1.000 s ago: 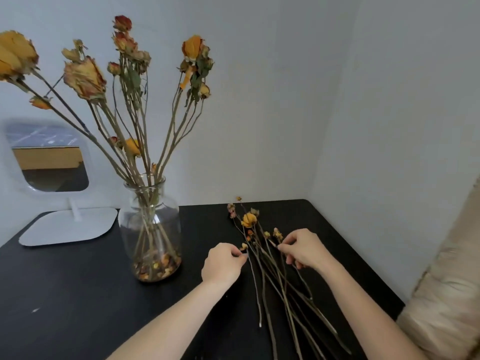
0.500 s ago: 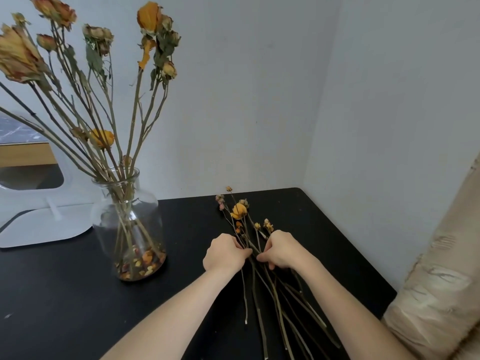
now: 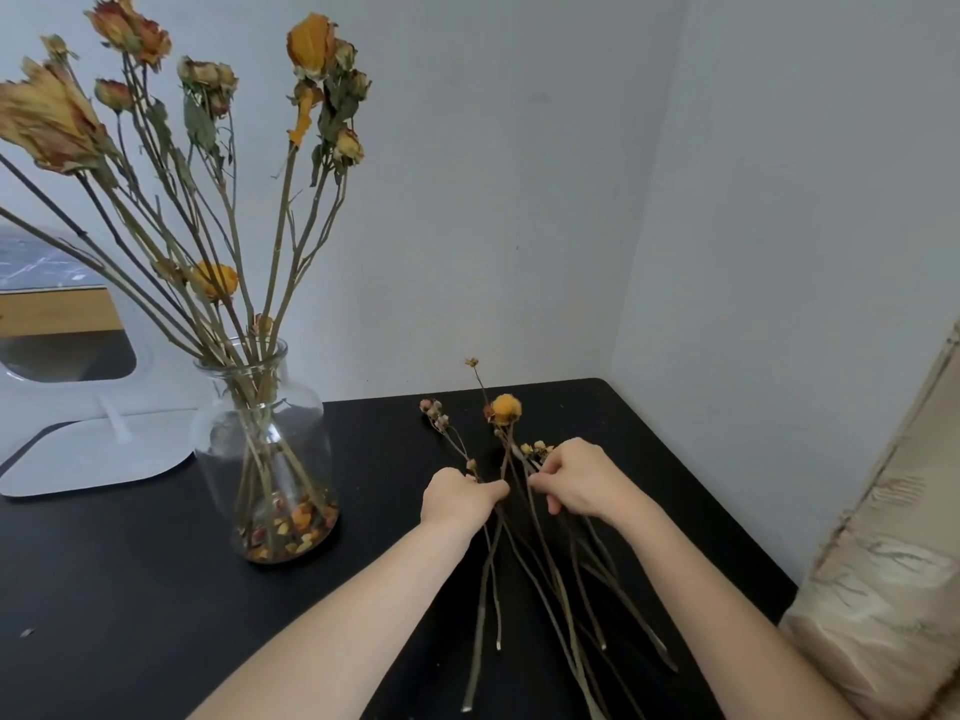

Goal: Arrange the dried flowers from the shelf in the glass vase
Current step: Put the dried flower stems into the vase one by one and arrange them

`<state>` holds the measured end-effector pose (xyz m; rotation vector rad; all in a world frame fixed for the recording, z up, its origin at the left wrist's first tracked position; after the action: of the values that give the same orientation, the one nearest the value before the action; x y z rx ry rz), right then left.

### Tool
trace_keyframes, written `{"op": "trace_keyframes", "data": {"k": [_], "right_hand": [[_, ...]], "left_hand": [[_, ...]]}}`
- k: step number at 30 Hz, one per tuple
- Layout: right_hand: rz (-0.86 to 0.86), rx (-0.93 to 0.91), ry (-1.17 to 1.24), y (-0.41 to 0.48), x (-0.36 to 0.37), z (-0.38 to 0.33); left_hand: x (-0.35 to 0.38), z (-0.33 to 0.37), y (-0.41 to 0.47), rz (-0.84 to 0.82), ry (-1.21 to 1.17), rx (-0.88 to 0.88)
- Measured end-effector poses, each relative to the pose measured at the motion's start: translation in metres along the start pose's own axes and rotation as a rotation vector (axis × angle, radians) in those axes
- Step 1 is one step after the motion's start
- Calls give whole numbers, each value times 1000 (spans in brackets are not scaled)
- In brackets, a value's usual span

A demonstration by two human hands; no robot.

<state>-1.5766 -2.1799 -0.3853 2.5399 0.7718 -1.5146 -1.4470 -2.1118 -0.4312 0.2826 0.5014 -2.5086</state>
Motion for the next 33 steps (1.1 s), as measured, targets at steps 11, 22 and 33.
{"op": "trace_keyframes", "data": {"k": [11, 22, 33], "right_hand": [[15, 22, 138, -6, -9, 7], [-15, 39, 93, -3, 10, 5], [39, 49, 51, 5, 22, 7]], "left_hand": [[-11, 3, -2, 13, -40, -43], [-9, 12, -6, 85, 182, 117], [-7, 8, -13, 21, 25, 82]]}}
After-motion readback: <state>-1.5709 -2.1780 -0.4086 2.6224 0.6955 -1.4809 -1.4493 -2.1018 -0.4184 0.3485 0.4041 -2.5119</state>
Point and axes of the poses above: each hand's wrist, its own y-axis towards the middle knuckle, its own x-axis out of the palm, z = x × y, the point moved 6 cm from there along y, towards the middle knuckle, and after that the axes turned 4 degrees about -y, right-handed, at the moved point
